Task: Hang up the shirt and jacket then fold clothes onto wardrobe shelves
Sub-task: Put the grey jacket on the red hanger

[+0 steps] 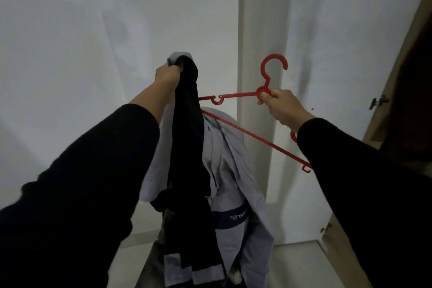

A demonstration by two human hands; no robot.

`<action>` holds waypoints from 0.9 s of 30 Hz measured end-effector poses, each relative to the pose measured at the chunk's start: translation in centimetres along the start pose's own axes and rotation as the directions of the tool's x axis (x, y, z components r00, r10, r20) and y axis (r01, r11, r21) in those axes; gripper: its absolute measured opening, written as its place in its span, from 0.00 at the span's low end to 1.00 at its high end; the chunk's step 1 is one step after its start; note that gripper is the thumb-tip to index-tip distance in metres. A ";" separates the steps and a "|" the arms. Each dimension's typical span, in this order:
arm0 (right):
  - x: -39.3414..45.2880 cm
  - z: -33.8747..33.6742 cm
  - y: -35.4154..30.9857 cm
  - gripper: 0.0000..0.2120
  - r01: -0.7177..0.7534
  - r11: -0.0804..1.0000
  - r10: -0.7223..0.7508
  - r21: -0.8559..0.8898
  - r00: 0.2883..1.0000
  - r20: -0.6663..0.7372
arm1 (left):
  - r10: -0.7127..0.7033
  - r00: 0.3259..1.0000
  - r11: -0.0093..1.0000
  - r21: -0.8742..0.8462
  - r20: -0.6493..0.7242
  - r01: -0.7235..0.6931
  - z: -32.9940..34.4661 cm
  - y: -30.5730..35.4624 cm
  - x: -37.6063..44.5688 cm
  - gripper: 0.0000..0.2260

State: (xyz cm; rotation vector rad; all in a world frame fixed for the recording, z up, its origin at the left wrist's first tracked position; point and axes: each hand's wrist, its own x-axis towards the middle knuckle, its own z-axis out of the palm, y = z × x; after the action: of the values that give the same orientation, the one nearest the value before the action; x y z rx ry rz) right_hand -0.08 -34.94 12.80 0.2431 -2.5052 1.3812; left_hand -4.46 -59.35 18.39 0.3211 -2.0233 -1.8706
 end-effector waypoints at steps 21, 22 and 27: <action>2.9 7.4 6.9 0.16 -0.116 0.967 0.140 -0.227 0.986 0.090 | -0.453 0.856 0.882 0.266 0.249 0.389 0.5 -11.6 1.4 0.13; 3.6 7.5 7.1 0.16 -0.113 0.965 0.146 -0.236 0.981 0.127 | -0.512 0.823 0.836 0.363 0.248 0.411 0.5 -12.6 1.9 0.13; 7.3 8.7 8.5 0.16 -0.088 0.954 0.160 -0.287 0.957 0.240 | -0.711 0.679 0.494 0.816 0.181 0.300 1.6 -15.4 3.9 0.13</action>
State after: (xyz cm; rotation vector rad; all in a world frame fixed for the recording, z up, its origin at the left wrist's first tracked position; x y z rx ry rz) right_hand -10.71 -37.85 3.85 0.2245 -2.9402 1.0841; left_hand -9.86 -60.89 3.50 0.8345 -3.3622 -1.3422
